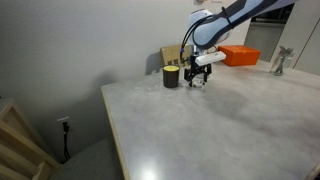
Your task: Put the silver lid on top of the silver vessel on the table
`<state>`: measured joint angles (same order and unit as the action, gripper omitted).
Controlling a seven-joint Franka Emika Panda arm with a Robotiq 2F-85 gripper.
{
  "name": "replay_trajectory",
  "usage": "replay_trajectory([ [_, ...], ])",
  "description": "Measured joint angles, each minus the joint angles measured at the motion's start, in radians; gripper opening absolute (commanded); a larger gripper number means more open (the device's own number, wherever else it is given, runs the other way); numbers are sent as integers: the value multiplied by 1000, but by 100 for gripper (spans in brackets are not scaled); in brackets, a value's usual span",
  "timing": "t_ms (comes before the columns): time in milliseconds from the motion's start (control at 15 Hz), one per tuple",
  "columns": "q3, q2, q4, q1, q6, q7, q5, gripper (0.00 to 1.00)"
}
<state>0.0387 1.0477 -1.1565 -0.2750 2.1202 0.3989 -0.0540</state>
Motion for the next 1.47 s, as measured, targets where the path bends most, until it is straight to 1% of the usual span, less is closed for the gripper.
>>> replay_trajectory([
  [400, 6, 5, -7, 3, 15, 51, 17, 100],
  [667, 3, -16, -67, 28, 98, 81, 97, 100],
  [733, 2, -24, -89, 33, 126, 86, 117, 82],
  [800, 2, -33, -107, 36, 150, 98, 130, 73],
  [867, 3, -43, -125, 38, 169, 113, 137, 68],
  [1067, 5, -76, -174, 46, 197, 138, 140, 45],
  [1467, 5, -96, -212, 50, 247, 128, 141, 44],
])
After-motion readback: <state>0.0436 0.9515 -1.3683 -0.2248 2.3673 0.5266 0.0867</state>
